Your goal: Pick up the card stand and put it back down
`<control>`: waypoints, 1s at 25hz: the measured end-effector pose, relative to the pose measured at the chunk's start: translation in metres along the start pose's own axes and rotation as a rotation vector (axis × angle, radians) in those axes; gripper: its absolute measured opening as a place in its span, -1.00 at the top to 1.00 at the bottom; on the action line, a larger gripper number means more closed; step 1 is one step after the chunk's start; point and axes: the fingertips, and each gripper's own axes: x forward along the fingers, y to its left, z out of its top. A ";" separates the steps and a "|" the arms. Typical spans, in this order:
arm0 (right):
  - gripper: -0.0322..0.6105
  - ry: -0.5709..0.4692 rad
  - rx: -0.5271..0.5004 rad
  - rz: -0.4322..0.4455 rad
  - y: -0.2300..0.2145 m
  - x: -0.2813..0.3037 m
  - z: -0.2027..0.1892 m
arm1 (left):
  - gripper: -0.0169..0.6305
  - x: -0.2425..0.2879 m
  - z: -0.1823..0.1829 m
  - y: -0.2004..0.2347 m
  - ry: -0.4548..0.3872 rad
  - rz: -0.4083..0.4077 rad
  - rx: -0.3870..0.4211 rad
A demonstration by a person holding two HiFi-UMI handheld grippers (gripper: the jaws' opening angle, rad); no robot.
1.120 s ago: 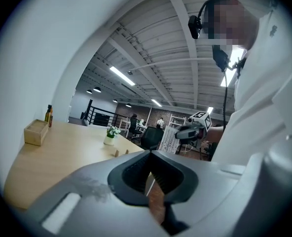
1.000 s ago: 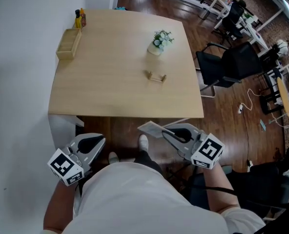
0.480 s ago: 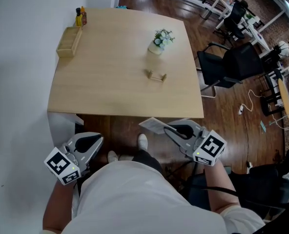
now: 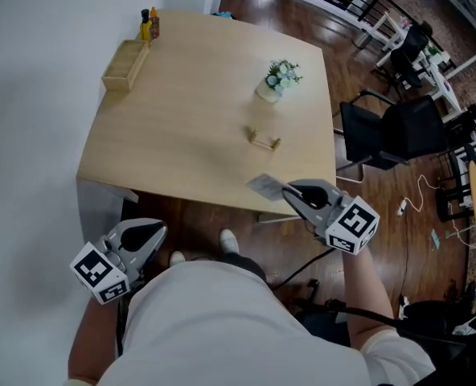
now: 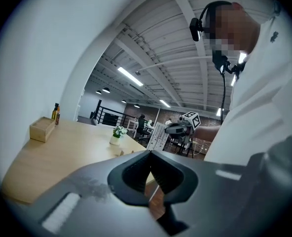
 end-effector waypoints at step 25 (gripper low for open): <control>0.84 0.051 -0.061 0.194 -0.241 0.070 -0.073 | 0.94 0.123 0.034 -0.002 -0.043 0.298 -0.070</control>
